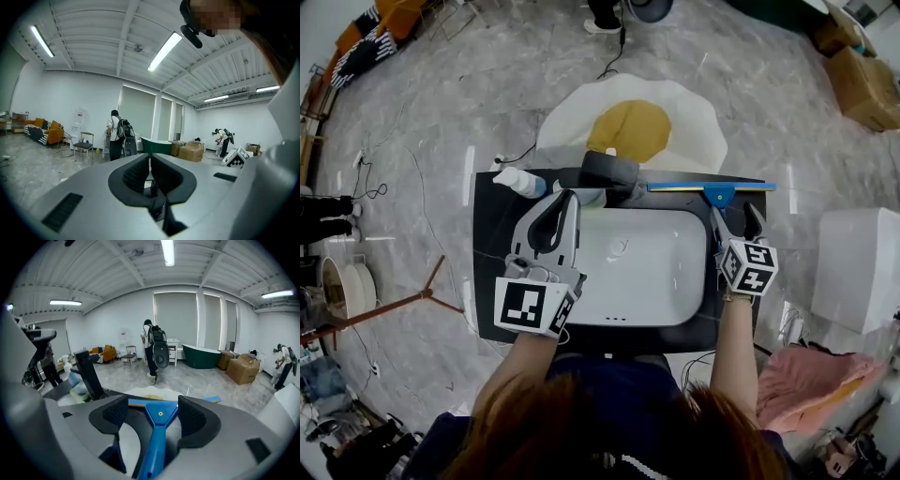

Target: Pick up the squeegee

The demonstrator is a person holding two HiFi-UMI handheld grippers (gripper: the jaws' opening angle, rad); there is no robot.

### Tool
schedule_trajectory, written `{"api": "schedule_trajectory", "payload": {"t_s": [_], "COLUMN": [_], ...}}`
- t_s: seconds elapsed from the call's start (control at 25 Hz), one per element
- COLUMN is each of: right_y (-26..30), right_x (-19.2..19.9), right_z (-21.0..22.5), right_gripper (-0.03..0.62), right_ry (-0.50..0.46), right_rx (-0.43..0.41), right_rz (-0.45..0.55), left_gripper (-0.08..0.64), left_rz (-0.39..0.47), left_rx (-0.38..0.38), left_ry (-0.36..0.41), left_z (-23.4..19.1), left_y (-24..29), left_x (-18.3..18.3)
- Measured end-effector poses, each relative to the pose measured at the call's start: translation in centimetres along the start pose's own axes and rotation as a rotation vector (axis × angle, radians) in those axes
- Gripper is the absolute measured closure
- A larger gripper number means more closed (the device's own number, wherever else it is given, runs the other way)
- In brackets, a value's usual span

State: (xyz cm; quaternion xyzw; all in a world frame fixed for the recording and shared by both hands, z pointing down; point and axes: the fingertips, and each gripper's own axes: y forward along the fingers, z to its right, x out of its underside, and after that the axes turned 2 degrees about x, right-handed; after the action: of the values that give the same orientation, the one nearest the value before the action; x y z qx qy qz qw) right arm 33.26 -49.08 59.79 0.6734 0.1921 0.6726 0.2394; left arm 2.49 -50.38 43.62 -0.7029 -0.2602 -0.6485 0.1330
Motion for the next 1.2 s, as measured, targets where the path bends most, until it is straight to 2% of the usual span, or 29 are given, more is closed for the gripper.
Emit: {"api": "schedule_trajectory", "payload": {"t_s": [0.12,0.4,0.52,0.6,0.64,0.68,0.96,1.2], "right_y": [2.0,4.4,4.7,4.6,4.5,4.4,3.7,1.3], "right_x": [2.7,8.0,9.2,9.3,9.3,9.2,8.3,3.4], "right_z": [0.4,1.0,1.1,1.2,1.2,1.3,1.7,1.1], "right_gripper": [0.250,0.263,0.302,0.327,0.358,0.425,0.431,0.431], "right_ry": [-0.053,-0.021,-0.008,-0.001,-0.001,0.001,0.035,0.047], "right_rx": [0.017,0.009,0.014,0.026,0.034,0.042,0.076,0.077], "right_rz": [-0.063,-0.208,-0.236,-0.227,-0.222,-0.217,-0.177,-0.048], "left_gripper": [0.532,0.532,0.531,0.532,0.531,0.531,0.531,0.532], "left_rz": [-0.005,-0.028,-0.037,-0.039,-0.040,-0.041,-0.037,-0.017], "left_rx": [-0.008,-0.010,-0.008,-0.007,-0.007,-0.008,-0.011,-0.022], "left_ry": [0.000,0.004,0.005,0.005,0.006,0.006,0.014,0.023], "left_z": [-0.3,-0.3,-0.2,-0.1,-0.1,-0.1,0.2,0.2], "left_y": [0.6,1.5,1.7,1.7,1.7,1.7,1.4,0.4], "left_x": [0.7,1.8,2.2,2.4,2.4,2.4,1.9,0.7]}}
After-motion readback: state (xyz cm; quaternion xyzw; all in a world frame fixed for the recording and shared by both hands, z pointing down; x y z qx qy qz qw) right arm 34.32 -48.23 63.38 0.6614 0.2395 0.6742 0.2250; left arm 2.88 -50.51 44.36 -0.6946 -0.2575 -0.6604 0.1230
